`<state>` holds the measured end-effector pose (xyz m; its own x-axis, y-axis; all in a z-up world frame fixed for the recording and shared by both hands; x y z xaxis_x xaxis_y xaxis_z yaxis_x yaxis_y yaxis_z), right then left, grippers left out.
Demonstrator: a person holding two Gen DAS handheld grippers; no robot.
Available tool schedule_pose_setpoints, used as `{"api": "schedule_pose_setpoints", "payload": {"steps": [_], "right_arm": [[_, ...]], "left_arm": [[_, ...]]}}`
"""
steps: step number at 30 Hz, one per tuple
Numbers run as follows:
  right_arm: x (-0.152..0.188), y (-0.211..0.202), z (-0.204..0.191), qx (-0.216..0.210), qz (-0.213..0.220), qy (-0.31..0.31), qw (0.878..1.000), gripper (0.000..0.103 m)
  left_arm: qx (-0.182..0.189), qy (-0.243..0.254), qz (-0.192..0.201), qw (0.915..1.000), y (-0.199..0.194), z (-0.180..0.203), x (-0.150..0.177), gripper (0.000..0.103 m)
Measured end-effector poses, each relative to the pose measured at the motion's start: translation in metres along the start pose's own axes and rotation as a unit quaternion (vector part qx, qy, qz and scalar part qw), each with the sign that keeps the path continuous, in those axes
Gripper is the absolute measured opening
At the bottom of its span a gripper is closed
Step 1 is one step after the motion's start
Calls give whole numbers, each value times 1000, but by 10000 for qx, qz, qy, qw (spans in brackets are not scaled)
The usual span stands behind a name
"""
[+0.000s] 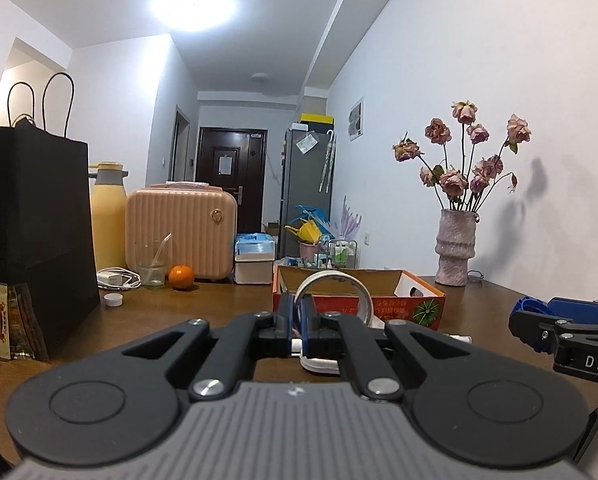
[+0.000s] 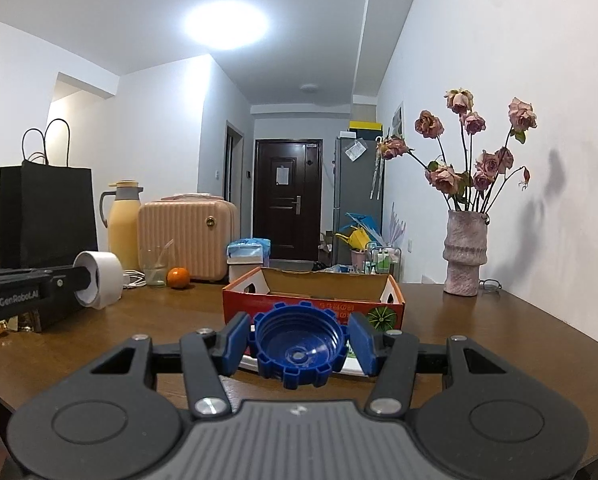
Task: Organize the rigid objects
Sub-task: 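Carry the blue cap and tape roll up and over into the cardboard box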
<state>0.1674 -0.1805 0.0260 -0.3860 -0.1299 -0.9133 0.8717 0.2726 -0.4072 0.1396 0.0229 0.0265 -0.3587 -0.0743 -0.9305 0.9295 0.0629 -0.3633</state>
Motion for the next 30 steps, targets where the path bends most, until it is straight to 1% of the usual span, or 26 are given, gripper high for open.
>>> {"api": "schedule_pose_setpoints", "payload": {"steps": [7, 14, 21, 27, 30], "right_arm": [[-10, 28, 3, -37, -18, -71, 10000, 53], [-33, 75, 21, -74, -115, -44, 9999, 53], [-72, 136, 50, -60, -247, 56, 9997, 53], [-111, 185, 72, -5, -163, 40, 9999, 53], [-129, 212, 82, 25, -144, 44, 9999, 53]], "left_arm": [[-80, 90, 2, 9999, 27, -1, -9, 4], [-250, 128, 79, 9996, 78, -4, -37, 4], [-193, 88, 11, 9998, 146, -4, -76, 4], [-266, 182, 50, 9995, 206, 1, -111, 4], [-235, 186, 94, 9995, 229, 4, -124, 4]]}}
Point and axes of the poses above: each gripper's, at about its wrist camera, not at the fingertips, and y roughly the way its jaws point, z to its right, x to its underside, the point moved 5 cm from there along y, roughly the way its jaws point, and after that the axes turned 14 degrees about -z, right-handed, at the moved point
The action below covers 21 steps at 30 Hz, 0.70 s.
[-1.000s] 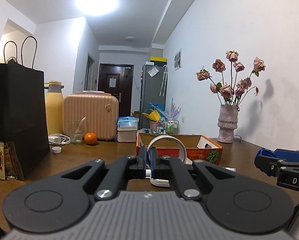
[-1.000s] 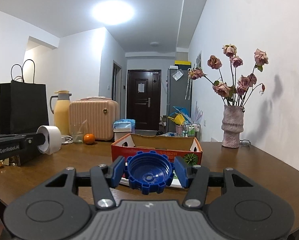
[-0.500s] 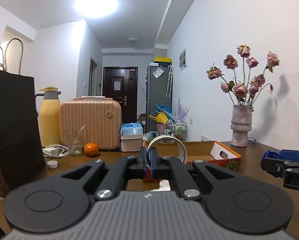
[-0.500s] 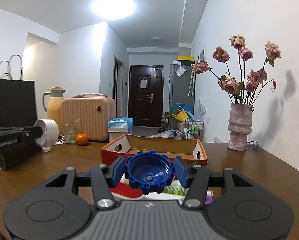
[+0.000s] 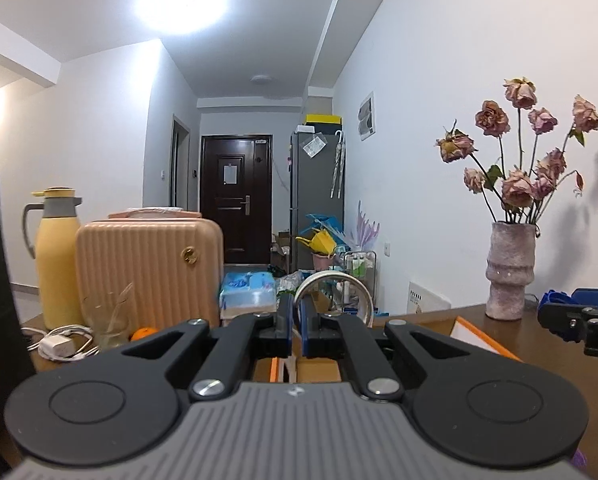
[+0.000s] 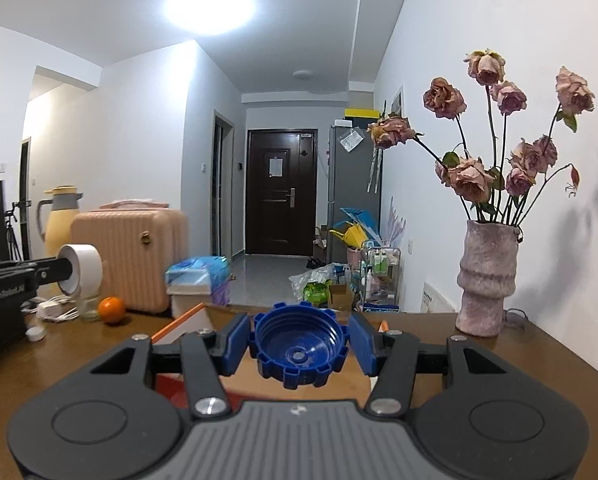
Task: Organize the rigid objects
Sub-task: 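Carry the blue cap and tape roll up and over into the cardboard box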
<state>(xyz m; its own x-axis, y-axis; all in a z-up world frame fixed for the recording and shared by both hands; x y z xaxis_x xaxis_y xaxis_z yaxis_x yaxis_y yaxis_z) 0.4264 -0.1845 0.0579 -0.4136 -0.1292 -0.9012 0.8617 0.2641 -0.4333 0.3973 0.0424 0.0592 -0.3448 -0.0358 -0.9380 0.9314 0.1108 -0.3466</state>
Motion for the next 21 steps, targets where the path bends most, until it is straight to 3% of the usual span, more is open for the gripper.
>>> {"api": "schedule_pose_setpoints", "payload": {"steps": [7, 13, 21], "right_arm": [[-32, 61, 20, 11, -125, -26, 9999, 53], [-49, 124, 39, -177, -564, 36, 9982, 53], [-57, 213, 64, -313, -1489, 184, 9882, 53]], "left_arm": [[142, -28, -178, 9997, 60, 4, -18, 4], [230, 118, -405, 9988, 113, 4, -28, 4], [308, 299, -1343, 9900, 199, 12, -30, 4]]}}
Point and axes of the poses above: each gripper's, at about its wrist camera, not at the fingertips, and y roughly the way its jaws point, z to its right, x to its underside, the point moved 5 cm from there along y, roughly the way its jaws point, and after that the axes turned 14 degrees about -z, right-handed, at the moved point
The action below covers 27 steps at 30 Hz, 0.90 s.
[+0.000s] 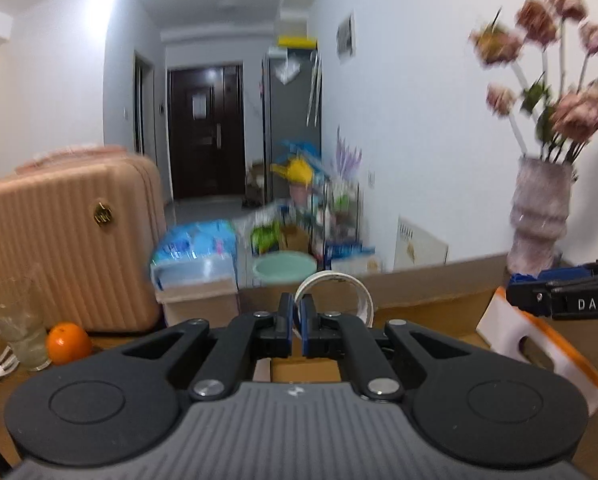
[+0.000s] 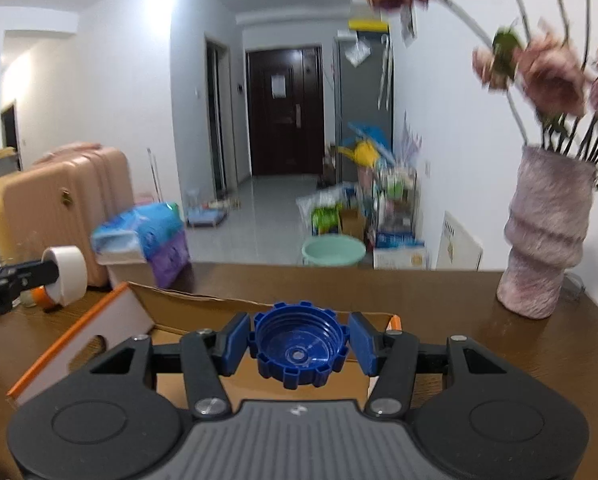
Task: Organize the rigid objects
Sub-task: 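Carry the blue cap and tape roll up and over into the cardboard box, then open the left gripper to drop the tape roll while the right gripper releases the blue cap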
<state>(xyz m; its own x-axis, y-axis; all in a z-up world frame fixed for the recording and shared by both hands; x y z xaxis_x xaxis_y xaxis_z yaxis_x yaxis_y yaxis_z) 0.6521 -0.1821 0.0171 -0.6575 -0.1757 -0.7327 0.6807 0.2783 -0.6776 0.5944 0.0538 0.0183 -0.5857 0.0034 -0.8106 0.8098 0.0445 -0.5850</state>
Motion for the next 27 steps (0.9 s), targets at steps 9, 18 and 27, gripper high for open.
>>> {"api": "schedule_pose_setpoints", "payload": {"steps": [9, 18, 27], "right_arm": [[-14, 89, 13, 234, -1311, -167, 9910, 53], [-11, 139, 0, 634, -2238, -653, 9704, 53], [-14, 151, -4, 797, -2357, -747, 9657, 55]], "left_arm": [[107, -45, -1673, 9858, 90, 1, -8, 5], [-38, 292, -2407, 9701, 136, 8, 0, 6], [46, -40, -2789, 9603, 147, 0, -3, 24]]}}
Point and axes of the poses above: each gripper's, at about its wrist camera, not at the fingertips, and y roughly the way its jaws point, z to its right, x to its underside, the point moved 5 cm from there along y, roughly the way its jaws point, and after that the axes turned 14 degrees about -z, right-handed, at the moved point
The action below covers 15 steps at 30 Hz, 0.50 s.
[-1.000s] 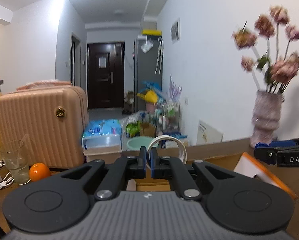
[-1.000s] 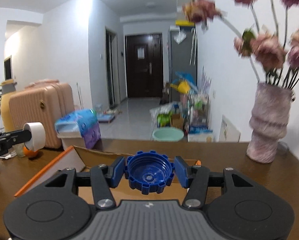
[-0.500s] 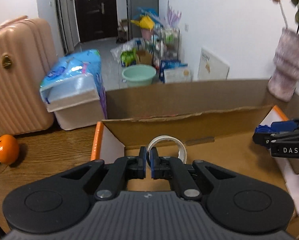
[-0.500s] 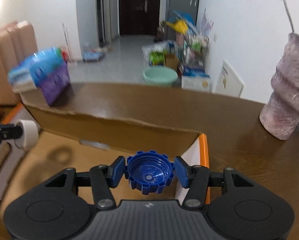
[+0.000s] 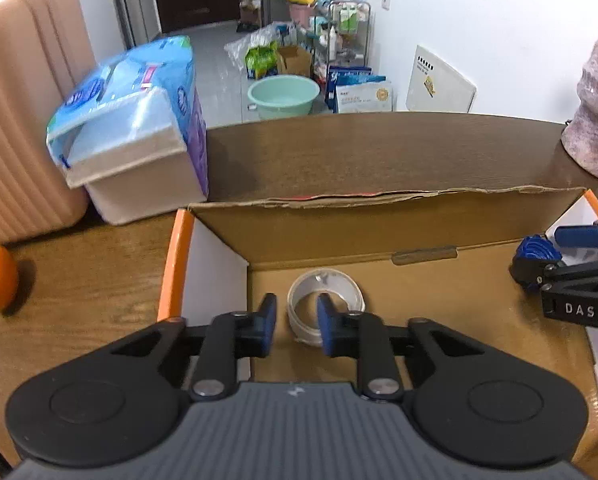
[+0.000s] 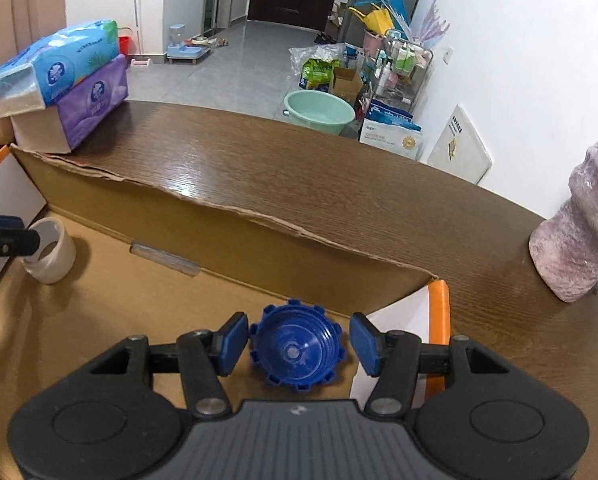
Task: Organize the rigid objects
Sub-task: 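Open the left gripper to drop the tape roll while the right gripper releases the blue cap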
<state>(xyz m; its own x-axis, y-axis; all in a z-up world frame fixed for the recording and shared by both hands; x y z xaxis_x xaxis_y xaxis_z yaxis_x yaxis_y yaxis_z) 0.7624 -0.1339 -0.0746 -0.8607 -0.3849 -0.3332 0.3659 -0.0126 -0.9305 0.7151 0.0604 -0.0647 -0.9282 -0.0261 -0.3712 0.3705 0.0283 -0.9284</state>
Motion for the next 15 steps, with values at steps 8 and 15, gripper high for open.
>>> {"api": "schedule_pose_setpoints", "payload": {"steps": [8, 15], "right_arm": [[7, -44, 11, -114, 155, 184, 9996, 60], [31, -123, 18, -101, 745, 279, 9968, 74]], "left_arm": [[253, 24, -7, 9997, -43, 0, 10, 59], [256, 102, 626, 9977, -117, 0, 37, 86]]}}
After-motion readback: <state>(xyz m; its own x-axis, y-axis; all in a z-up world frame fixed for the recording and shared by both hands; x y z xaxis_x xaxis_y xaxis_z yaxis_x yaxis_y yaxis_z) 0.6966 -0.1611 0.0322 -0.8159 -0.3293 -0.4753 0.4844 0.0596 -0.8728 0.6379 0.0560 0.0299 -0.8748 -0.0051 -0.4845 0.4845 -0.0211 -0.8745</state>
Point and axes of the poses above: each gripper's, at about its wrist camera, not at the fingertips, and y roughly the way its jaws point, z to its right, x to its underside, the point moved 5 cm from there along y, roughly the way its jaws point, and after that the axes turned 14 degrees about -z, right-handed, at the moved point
